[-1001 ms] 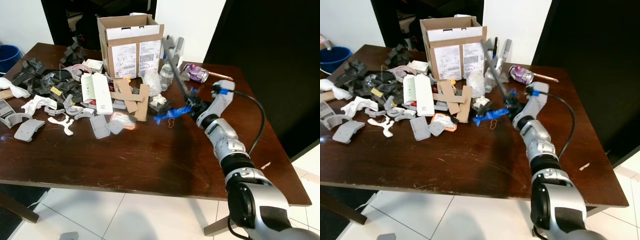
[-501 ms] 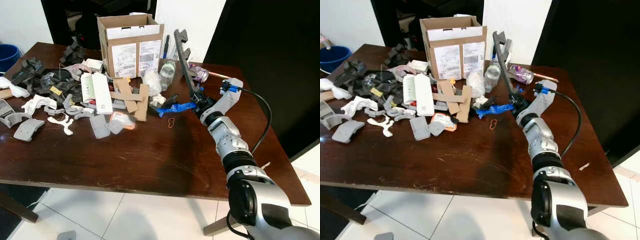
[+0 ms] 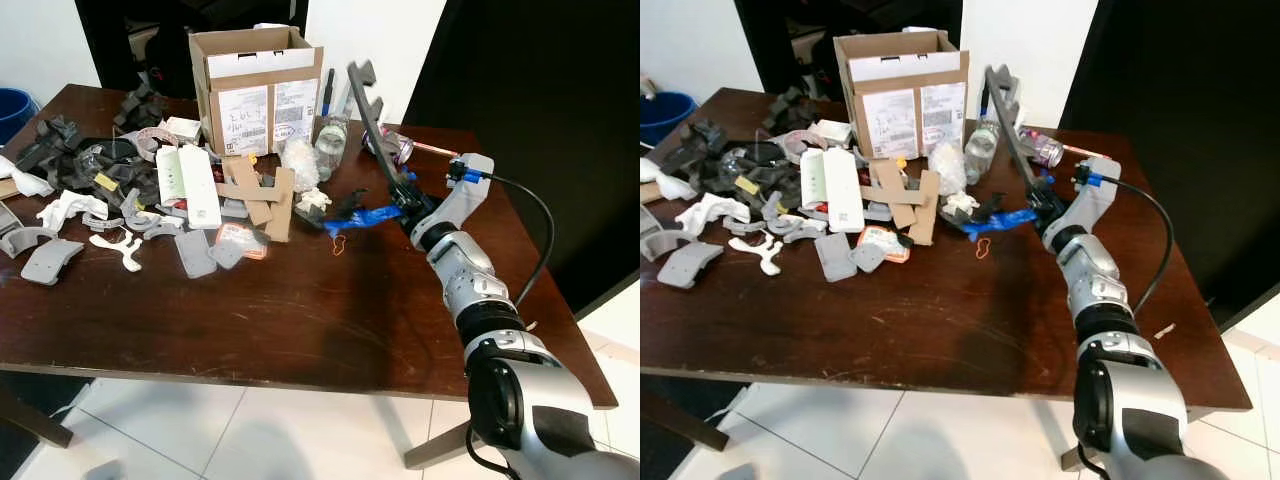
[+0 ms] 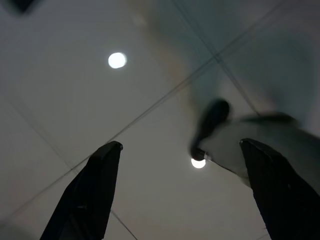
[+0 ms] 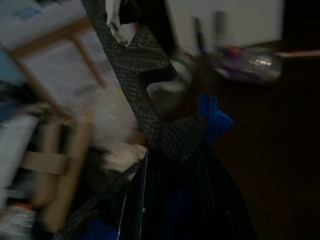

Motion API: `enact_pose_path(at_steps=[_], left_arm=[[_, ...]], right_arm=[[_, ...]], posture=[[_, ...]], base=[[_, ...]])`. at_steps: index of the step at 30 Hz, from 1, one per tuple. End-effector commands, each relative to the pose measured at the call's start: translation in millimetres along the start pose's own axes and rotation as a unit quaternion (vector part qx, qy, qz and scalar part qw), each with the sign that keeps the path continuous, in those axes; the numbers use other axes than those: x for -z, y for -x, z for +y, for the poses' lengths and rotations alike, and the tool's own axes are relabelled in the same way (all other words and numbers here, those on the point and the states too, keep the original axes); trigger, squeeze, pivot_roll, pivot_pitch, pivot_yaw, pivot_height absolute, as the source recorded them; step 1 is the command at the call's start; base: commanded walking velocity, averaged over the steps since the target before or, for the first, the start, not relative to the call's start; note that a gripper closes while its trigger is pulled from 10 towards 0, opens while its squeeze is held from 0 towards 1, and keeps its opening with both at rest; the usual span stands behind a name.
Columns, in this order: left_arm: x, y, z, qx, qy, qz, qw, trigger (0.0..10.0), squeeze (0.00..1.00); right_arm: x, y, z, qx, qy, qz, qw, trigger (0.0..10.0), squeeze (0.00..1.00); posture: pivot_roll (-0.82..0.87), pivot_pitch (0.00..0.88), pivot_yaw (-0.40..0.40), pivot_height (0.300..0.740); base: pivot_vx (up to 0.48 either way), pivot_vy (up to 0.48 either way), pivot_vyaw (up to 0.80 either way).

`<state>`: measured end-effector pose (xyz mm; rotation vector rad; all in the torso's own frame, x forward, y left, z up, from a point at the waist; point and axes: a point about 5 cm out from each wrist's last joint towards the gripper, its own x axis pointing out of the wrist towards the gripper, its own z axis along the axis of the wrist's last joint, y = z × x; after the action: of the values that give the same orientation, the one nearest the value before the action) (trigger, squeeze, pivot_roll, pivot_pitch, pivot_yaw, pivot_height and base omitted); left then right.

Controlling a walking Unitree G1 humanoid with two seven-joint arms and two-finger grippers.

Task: Picking trash to rubbish bin

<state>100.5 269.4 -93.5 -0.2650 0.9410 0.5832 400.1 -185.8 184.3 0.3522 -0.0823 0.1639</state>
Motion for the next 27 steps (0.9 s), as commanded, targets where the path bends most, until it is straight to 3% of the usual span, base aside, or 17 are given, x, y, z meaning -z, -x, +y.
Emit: enact_pose_path(at_steps=[1, 3, 4, 6, 7, 8, 9, 11, 14, 16, 18, 19, 20, 23, 24, 26, 27], left_arm=[[-3, 2.4, 25.4, -0.057, 0.036, -0.012, 0.998, 10.0, 0.0], [-11, 5.1, 48.3, -0.105, 0.066, -0.034, 0.992, 10.0, 0.0], [-11, 5.1, 48.3, -0.105, 0.066, -0.034, 0.992, 10.0, 0.0], [-28, 10.4, 78.0, -0.16, 0.084, -0.07, 0.981, 10.0, 0.0], [-28, 10.4, 78.0, -0.16, 0.084, -0.07, 0.981, 10.0, 0.0], [-39, 14.7, 94.8, -0.19, 0.098, -0.097, 0.972, 10.0, 0.0], [-39, 14.7, 94.8, -0.19, 0.098, -0.097, 0.972, 10.0, 0.0], [-54, 20.1, 111.4, -0.222, 0.107, -0.132, 0.96, 10.0, 0.0], [-111, 39.0, 142.9, -0.271, 0.125, -0.265, 0.917, 10.0, 0.0], [-142, 48.8, 149.0, -0.265, 0.121, -0.33, 0.898, 10.0, 0.0], [-155, 53.3, 150.7, -0.259, 0.117, -0.356, 0.89, 10.0, 0.0], [-179, 61.8, 150.5, -0.248, 0.101, -0.4, 0.877, 10.0, 0.0], [-179, 61.8, 150.5, -0.248, 0.101, -0.4, 0.877, 10.0, 0.0], [-253, 99.3, 132.4, -0.203, 0.042, -0.539, 0.816, 10.0, 0.0], [-253, 99.3, 132.4, -0.203, 0.042, -0.539, 0.816, 10.0, 0.0], [-283, 117.5, 114.2, -0.168, 0.02, -0.593, 0.788, 10.0, 0.0], [-283, 117.5, 114.2, -0.168, 0.02, -0.593, 0.788, 10.0, 0.0]], right_arm=[[6, 6.2, -15.3, 0.048, 0.006, 0.011, 0.999, 0.0, 0.0], [7, 8.1, -21.7, 0.072, 0.005, 0.014, 0.997, 0.0, 0.0], [7, 8.1, -21.7, 0.072, 0.005, 0.014, 0.997, 0.0, 0.0], [9, 9.0, -23.8, 0.081, 0.009, 0.022, 0.996, 0.0, 0.0], [9, 9.0, -23.8, 0.081, 0.009, 0.022, 0.996, 0.0, 0.0], [10, 9.2, -23.9, 0.084, 0.012, 0.026, 0.996, 0.0, 0.0], [10, 9.2, -23.9, 0.084, 0.012, 0.026, 0.996, 0.0, 0.0], [13, 9.3, -23.5, 0.086, 0.017, 0.032, 0.996, 0.0, 0.0], [20, 10.1, -21.8, 0.094, 0.022, 0.048, 0.994, 0.0, 0.0], [23, 10.3, -20.7, 0.095, 0.023, 0.053, 0.994, 0.0, 0.0], [24, 10.2, -20.3, 0.095, 0.023, 0.054, 0.994, 0.0, 0.0], [24, 10.0, -19.9, 0.095, 0.023, 0.056, 0.994, 0.0, 0.0], [24, 10.0, -19.9, 0.095, 0.023, 0.056, 0.994, 0.0, 0.0], [24, 9.5, -19.5, 0.095, 0.024, 0.057, 0.994, 0.0, 0.0], [24, 9.5, -19.5, 0.095, 0.024, 0.057, 0.994, 0.0, 0.0], [24, 9.4, -19.7, 0.097, 0.024, 0.057, 0.993, 0.0, 0.0], [24, 9.4, -19.7, 0.097, 0.024, 0.057, 0.993, 0.0, 0.0]], posture=[[0.17, 0.125, -0.099, 0.74], [0.18, 0.13, -0.106, 0.74], [0.18, 0.13, -0.106, 0.74], [0.18, 0.13, -0.106, 0.74], [0.18, 0.13, -0.106, 0.74], [0.2, 0.137, -0.113, 0.74], [0.2, 0.137, -0.113, 0.74], [0.2, 0.139, -0.115, 0.74], [0.22, 0.146, -0.124, 0.74], [0.22, 0.146, -0.124, 0.74], [0.22, 0.148, -0.128, 0.74], [0.22, 0.148, -0.128, 0.74], [0.22, 0.148, -0.128, 0.74], [0.23, 0.147, -0.125, 0.74], [0.23, 0.147, -0.125, 0.74], [0.23, 0.142, -0.123, 0.74], [0.23, 0.142, -0.123, 0.74]], base=[[0.0, 0.0, 0.0], [0.0, 0.0, 0.0], [0.0, 0.0, 0.0], [0.0, 0.0, 0.0], [0.0, 0.0, 0.0], [0.0, 0.0, 0.0], [0.0, 0.0, 0.0], [0.0, 0.0, 0.0], [0.0, 0.0, 0.0], [0.0, 0.0, 0.0], [0.0, 0.0, 0.0], [0.0, 0.0, 0.0], [0.0, 0.0, 0.0], [0.0, 0.0, 0.0], [0.0, 0.0, 0.0], [0.0, 0.0, 0.0], [0.0, 0.0, 0.0]])
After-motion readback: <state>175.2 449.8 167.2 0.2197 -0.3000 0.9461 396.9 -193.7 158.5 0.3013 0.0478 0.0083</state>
